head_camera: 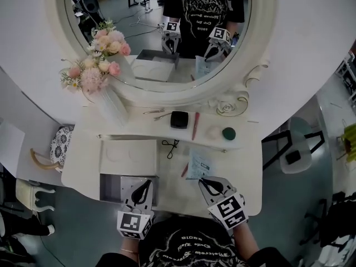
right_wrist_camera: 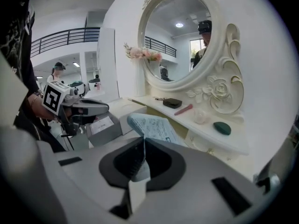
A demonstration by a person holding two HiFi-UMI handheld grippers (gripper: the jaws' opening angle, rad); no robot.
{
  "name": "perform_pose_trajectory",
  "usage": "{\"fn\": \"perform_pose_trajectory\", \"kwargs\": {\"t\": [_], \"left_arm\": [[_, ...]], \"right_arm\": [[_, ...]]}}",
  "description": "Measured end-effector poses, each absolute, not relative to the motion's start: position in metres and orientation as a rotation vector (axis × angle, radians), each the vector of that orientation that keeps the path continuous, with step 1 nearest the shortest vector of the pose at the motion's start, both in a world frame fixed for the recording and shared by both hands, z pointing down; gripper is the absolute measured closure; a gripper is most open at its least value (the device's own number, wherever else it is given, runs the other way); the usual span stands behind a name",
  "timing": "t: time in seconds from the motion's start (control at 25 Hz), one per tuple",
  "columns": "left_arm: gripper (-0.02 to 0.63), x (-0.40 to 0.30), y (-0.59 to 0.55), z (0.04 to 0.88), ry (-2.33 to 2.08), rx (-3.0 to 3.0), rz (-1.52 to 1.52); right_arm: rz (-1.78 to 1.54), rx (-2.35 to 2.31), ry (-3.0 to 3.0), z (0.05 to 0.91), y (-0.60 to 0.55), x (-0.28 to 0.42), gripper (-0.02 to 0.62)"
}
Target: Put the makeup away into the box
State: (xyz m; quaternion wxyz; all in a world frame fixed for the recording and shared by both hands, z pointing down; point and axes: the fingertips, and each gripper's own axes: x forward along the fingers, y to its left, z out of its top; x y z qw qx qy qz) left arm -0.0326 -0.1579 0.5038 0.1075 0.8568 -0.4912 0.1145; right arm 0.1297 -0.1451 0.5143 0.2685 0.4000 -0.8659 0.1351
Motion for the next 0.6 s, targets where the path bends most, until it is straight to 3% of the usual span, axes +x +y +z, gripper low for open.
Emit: {"fn": "perform_pose_trajectory", "kwargs": {"t": [0.6], "left_arm": [[0.584,-0.055,-0.140,0.503,-1.615,2.394,0.330]], "right_arm": [[0.260,0.776,-2.470,0.503,-0.137,0.080,0.580]]}}
